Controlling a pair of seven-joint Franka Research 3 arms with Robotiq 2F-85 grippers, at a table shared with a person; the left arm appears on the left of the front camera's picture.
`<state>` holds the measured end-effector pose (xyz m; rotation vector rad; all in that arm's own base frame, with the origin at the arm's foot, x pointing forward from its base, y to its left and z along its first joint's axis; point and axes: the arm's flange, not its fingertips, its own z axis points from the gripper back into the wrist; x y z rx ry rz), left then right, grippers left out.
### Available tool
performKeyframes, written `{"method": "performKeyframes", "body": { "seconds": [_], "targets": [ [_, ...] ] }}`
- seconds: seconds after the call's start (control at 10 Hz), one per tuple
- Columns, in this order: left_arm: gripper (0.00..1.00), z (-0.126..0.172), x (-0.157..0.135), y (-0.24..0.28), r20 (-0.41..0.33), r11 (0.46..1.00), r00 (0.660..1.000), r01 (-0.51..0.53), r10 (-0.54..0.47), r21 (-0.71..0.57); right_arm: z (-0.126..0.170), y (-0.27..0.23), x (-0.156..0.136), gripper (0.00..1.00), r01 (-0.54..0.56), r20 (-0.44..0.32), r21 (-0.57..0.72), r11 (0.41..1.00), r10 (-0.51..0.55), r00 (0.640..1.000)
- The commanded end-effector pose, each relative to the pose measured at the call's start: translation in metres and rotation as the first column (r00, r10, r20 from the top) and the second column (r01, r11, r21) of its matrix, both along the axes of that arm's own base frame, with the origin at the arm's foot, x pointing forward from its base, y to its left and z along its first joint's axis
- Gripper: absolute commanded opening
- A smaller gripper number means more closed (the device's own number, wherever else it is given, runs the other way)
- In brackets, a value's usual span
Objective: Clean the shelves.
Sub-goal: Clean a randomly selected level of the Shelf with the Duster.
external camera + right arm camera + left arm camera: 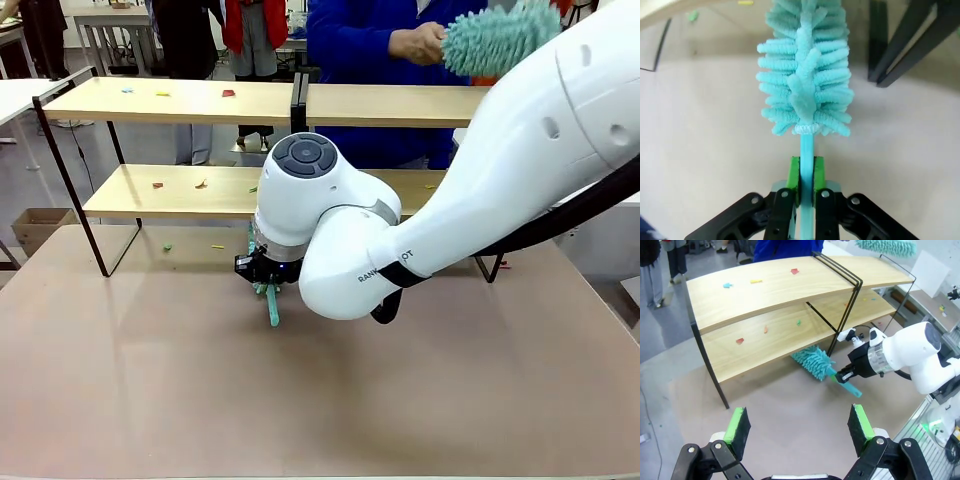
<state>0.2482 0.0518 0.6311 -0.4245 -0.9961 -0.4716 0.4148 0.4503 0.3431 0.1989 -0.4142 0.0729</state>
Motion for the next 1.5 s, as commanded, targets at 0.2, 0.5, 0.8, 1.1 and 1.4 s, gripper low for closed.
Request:
{"method": "performKeyframes", "body": {
  "seconds": [0.2,0.5,0.8,1.1,1.4],
  "targets": [
    [1.0,0.0,0.001,0.0,-0.002,1.0,1.0,0.001,-0.001,-0.004,0.0,0.0,0.0,0.12,0.0,0.0,0.0,1.0,0.0,1.0],
    [1.0,0.0,0.001,0.0,-0.002,1.0,1.0,0.001,-0.001,-0.004,0.0,0.0,0.0,0.12,0.0,0.0,0.0,1.0,0.0,1.0],
    [1.0,0.0,0.001,0.0,-0.002,1.0,1.0,0.001,-0.001,-0.004,-0.009,0.01,0.015,0.12,-0.09,0.056,0.033,0.995,0.088,0.995],
    [1.0,0.0,0.001,0.0,-0.002,1.0,1.0,0.001,-0.001,-0.004,-0.011,0.019,0.022,0.12,-0.174,0.049,0.041,0.984,0.172,0.984],
    [1.0,0.0,0.001,0.0,-0.002,1.0,1.0,0.001,-0.001,-0.004,-0.017,0.045,0.035,0.0,-0.244,0.077,0.04,0.969,0.24,0.968]
  ]
}}
